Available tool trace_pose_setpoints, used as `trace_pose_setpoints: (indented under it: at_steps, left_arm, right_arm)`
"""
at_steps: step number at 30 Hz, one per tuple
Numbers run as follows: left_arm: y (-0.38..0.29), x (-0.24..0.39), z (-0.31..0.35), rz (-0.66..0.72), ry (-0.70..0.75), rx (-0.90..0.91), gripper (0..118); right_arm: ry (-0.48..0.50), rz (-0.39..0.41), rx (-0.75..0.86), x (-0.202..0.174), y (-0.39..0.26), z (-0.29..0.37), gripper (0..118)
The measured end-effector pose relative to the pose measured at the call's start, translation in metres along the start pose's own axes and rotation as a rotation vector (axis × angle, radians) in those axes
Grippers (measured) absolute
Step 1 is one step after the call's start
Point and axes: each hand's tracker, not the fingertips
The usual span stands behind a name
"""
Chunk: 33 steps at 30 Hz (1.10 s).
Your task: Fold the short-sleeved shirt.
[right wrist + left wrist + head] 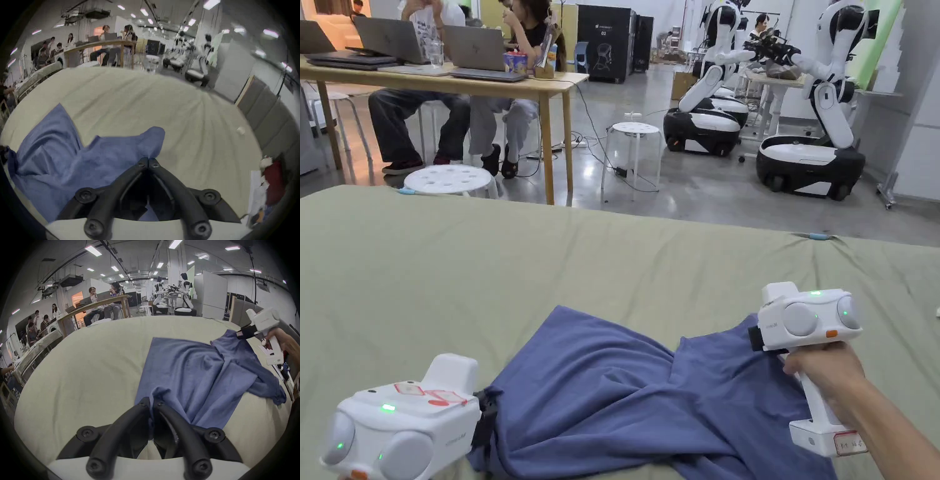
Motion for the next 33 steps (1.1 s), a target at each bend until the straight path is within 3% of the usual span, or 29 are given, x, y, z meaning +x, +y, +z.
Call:
trace_pose_setpoints:
  at_steps: [2, 7, 11, 20, 23, 25, 28, 29, 31, 33]
  left_arm:
    - [0.024, 0.002, 0.001, 0.000, 0.027, 0.044, 2]
    - [0.116, 0.010, 0.010, -0.037, 0.089, 0.171, 2]
    - [0.204, 0.021, 0.023, -0.082, 0.138, 0.294, 2]
    - [0.386, 0.030, 0.079, 0.008, 0.200, 0.461, 2]
    - [0.422, 0.036, 0.094, -0.026, 0.252, 0.506, 2]
    - [0.439, 0.038, 0.094, -0.014, 0.330, 0.512, 2]
    - [0.452, 0.032, 0.101, 0.039, 0.310, 0.578, 2]
    - [0.453, 0.031, 0.101, 0.022, 0.309, 0.584, 2]
    - [0.455, 0.032, 0.100, 0.008, 0.395, 0.608, 2]
    - [0.454, 0.027, 0.096, 0.037, 0.411, 0.631, 2]
  right_arm:
    - [-0.113, 0.088, 0.085, -0.002, 0.012, 0.023, 0]
    - [-0.259, 0.107, 0.268, 0.005, 0.054, 0.066, 0]
    - [-0.281, 0.038, 0.374, 0.014, 0.100, 0.112, 0]
    - [-0.332, -0.066, 0.565, 0.039, 0.231, 0.212, 0]
    - [-0.338, -0.100, 0.620, 0.045, 0.271, 0.238, 0]
    - [-0.441, -0.100, 0.636, 0.046, 0.295, 0.252, 0]
    - [-0.442, -0.171, 0.709, 0.051, 0.310, 0.272, 0]
    - [-0.428, -0.155, 0.696, 0.053, 0.314, 0.275, 0]
    - [-0.455, -0.220, 0.736, 0.054, 0.313, 0.274, 0]
    - [-0.466, -0.224, 0.736, 0.055, 0.309, 0.270, 0]
